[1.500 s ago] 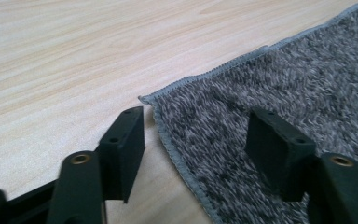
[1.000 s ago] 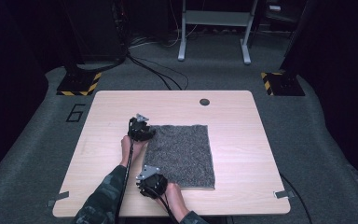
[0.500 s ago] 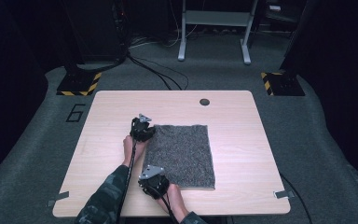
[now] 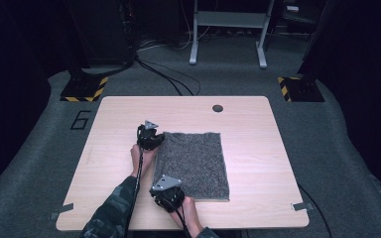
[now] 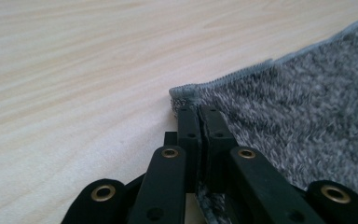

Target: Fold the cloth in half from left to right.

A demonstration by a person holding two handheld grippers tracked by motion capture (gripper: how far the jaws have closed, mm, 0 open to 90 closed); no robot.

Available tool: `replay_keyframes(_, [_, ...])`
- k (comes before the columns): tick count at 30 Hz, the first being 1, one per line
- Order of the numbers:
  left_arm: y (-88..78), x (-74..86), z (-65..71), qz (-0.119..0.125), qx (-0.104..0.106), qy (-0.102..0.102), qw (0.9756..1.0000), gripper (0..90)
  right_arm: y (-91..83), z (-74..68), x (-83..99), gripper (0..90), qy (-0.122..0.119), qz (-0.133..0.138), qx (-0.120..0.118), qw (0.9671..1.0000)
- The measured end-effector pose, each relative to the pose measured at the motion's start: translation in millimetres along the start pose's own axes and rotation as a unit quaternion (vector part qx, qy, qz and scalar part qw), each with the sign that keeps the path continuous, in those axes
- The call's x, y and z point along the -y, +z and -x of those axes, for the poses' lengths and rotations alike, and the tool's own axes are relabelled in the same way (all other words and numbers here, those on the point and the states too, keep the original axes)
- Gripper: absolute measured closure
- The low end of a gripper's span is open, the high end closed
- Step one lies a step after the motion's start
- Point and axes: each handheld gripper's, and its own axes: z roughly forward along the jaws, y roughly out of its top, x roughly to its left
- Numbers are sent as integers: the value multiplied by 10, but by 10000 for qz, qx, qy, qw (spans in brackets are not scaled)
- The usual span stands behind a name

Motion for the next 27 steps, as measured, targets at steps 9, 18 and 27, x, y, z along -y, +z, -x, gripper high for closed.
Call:
replay_keyframes(9, [-208,-154,-10,63,-165,212,9996,876,-94,-53,-105,884,-41,307,-14,9995])
replay_keyframes(18, [-342,-298,-2,199,-417,72,9989,879,-185,-81,-220,885,-30,680,79,9977])
replay_keyframes(27, [-543,-519,-5,310,-715,-39,9970,881,-301,-151,-391,886,-100,1171,176,9929])
